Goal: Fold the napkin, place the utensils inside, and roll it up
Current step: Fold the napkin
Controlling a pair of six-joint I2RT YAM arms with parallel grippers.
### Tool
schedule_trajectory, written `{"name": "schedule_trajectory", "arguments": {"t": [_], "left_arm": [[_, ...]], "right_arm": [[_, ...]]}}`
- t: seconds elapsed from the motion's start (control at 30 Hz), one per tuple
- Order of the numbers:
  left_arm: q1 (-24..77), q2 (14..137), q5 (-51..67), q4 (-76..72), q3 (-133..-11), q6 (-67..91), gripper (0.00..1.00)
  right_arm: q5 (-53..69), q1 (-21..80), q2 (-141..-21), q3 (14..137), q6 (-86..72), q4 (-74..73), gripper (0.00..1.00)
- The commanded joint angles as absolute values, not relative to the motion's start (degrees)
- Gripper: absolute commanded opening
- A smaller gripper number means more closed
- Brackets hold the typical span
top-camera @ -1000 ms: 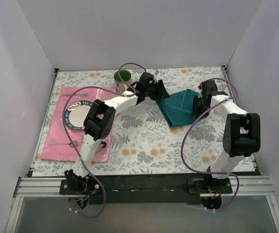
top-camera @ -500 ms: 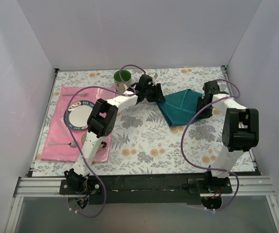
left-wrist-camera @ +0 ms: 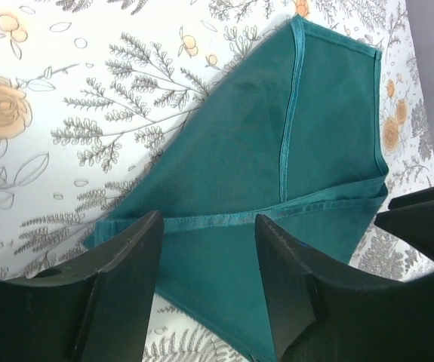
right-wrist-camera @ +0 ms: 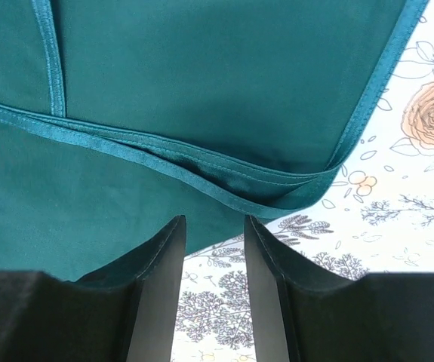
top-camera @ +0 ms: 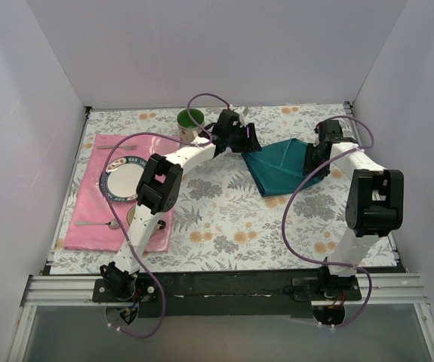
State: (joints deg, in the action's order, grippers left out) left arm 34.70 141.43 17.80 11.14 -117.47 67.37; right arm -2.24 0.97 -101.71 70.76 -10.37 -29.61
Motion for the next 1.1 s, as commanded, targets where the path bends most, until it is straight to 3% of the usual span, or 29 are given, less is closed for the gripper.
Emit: {"name": "schedule_trajectory", "arguments": {"t": [0.0, 0.17, 0.3, 0.4, 0.57, 1.07], "left_arm": [[35.07, 131.5, 16.88, 12.22, -113.74, 70.83, 0.51], [35.6, 121.31, 11.17, 10.82, -101.1, 73.04, 0.43], [35.6, 110.59, 12.21, 5.29, -85.65, 75.4, 0.23], [35.68, 108.29, 17.74, 1.94, -80.52, 80.22, 0.1], [36.82, 109.42, 22.06, -4.21, -73.39, 85.25, 0.06], [43.15, 117.51, 17.41, -3.52, -75.06, 84.73, 0.05]], "right_arm": [[-0.35, 2.63, -97.66, 69.61, -9.14, -27.78, 0.47], [3.6, 5.62, -93.61, 67.24, -8.61, -27.42, 0.52], [7.64, 8.43, -92.63, 66.8, -9.84, -26.37, 0.52], [10.19, 11.15, -94.21, 67.23, -11.16, -25.23, 0.49], [12.3, 13.09, -97.03, 67.76, -12.22, -23.82, 0.46], [12.31, 13.53, -99.93, 65.39, -11.87, -21.8, 0.42]]}}
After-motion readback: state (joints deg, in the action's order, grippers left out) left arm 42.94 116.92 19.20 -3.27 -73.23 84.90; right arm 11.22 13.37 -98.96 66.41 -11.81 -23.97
